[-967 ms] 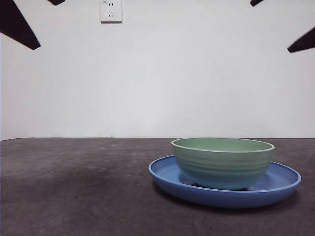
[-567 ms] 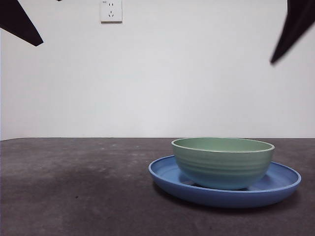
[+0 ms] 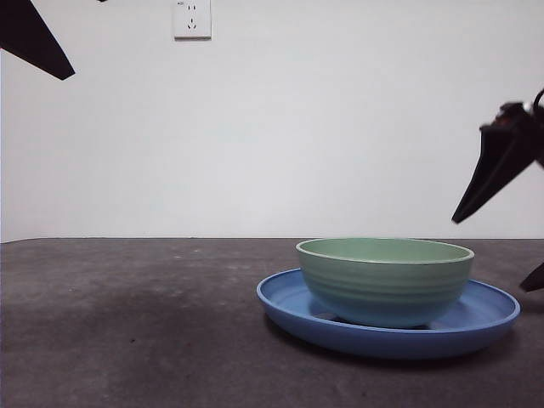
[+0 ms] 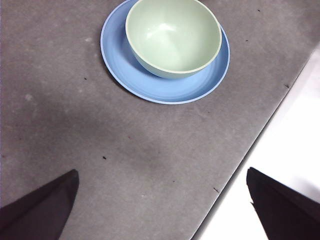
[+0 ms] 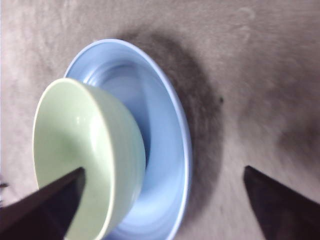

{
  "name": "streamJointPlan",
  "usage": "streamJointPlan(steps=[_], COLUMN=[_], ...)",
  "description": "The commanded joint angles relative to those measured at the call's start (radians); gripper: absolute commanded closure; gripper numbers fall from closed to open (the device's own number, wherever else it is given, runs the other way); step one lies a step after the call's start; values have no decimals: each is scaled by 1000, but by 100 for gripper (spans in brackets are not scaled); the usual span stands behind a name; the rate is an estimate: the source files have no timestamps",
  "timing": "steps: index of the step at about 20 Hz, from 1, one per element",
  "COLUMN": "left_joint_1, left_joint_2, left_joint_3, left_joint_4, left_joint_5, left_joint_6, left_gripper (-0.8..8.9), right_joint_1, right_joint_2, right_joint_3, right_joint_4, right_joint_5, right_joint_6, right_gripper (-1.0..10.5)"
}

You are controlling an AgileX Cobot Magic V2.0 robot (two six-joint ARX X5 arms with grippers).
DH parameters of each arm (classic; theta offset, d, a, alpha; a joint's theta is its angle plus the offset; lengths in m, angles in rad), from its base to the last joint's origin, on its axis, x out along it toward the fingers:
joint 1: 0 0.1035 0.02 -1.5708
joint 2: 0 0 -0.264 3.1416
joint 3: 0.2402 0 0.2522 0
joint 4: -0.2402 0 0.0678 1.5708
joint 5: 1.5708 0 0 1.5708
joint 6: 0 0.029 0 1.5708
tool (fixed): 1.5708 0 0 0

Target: Place the green bowl on the blue plate

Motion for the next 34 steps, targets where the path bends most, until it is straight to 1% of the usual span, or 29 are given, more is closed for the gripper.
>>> streamJointPlan(steps=[1,3,5,6,9,12,17,22,24,27,28,29,32,33,34], left_joint_1=[-7,-7,-7,-7,-7,-7,-7,-7,-7,-7,-7,-7,-7,-7,-7], left_joint_2=[4,4,4,4,4,4,4,4,4,4,4,4,4,5,4], left_joint_3=[15,15,15,15,15,15,15,15,15,15,15,15,15,15,15], left_joint_4=[4,4,4,4,4,4,5,6,10,24,29,33,37,39,39], left_joint_5=[8,8,8,8,8,8,8,8,8,8,8,8,8,8,8], left_joint_6=[5,5,5,5,5,5,5,5,5,1,1,1,1,1,1], left_gripper=[35,35,35,35,35,35,35,35,35,35,35,35,35,35,35], right_joint_1=[-3,-3,-3,-4,-14,-29,-32,-26,-24,-5,3,16,42,45,45], right_joint_2=[68,96,109,116,128,129,137,184,204,206,206,206,206,206,206], right_joint_3=[16,16,16,16,16,16,16,16,16,16,16,16,16,16,16], right_joint_4=[43,69,87,96,109,115,118,130,138,146,146,149,149,149,150], right_joint_5=[-47,-79,-81,-79,-76,-76,-74,-82,-127,-123,-121,-106,-38,-15,-10], right_joint_6=[-29,-29,-30,-29,-30,-30,-29,-28,-29,-29,-29,-29,-29,-29,-29], right_gripper=[537,537,552,595,631,699,701,701,702,705,725,745,748,769,824])
